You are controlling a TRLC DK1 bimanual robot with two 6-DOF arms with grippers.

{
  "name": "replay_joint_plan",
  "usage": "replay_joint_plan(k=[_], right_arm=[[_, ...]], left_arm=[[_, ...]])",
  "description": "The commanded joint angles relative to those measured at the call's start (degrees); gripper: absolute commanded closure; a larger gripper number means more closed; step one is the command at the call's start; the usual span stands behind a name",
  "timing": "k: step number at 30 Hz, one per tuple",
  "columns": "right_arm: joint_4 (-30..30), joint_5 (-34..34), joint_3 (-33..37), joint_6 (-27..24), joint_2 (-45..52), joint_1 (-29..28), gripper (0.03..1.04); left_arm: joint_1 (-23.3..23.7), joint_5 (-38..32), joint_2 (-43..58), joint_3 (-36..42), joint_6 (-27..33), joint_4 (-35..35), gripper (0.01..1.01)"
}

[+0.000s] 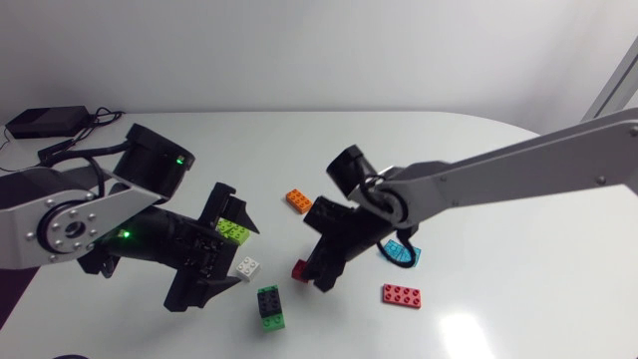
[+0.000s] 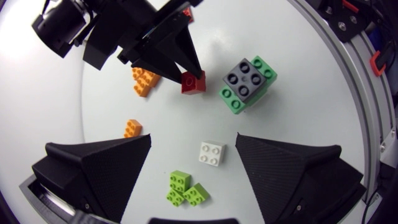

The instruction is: Separate the duplo bricks

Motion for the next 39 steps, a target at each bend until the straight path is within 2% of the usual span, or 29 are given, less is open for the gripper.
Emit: replay_joint_plan(k=[1,4,6,10,13,25,36,39], right_arm=[[-4.6,-6.7,5.4,1.2,0.1,-5.1,0.85],[-10.4,-13.6,10.5,0.2,2.3,-8.1,0.85],[-14.0,-17.8,13.1,-0.7,3.6,-8.5,0.85],[-20.5,-23.3,17.0,-3.6,5.8,-7.8,0.85],[-23.8,-24.6,18.5,-5.3,6.5,-6.2,0.85],[-25.9,-26.4,20.3,-4.9,5.1,-3.6,0.85],[-26.0,-27.9,20.0,-4.4,2.5,-3.4,0.85],[-26.1,-28.3,19.7,-4.4,1.8,-3.1,0.85]], left_arm=[[0.1,1.4,-3.7,-4.5,1.9,3.1,0.082],[-0.7,2.3,-6.1,-6.8,1.9,7.5,0.082],[-1.1,2.8,-6.9,-6.6,1.7,7.6,0.082],[-1.9,3.7,-8.2,-6.8,1.0,9.5,0.082],[-2.2,3.7,-8.4,-7.3,0.5,11.8,0.082],[-4.2,3.9,-8.4,-8.1,-2.2,14.6,0.131],[-4.8,4.5,-8.3,-8.5,-3.4,14.7,0.393],[-4.9,4.7,-8.3,-8.4,-3.9,14.8,0.411]])
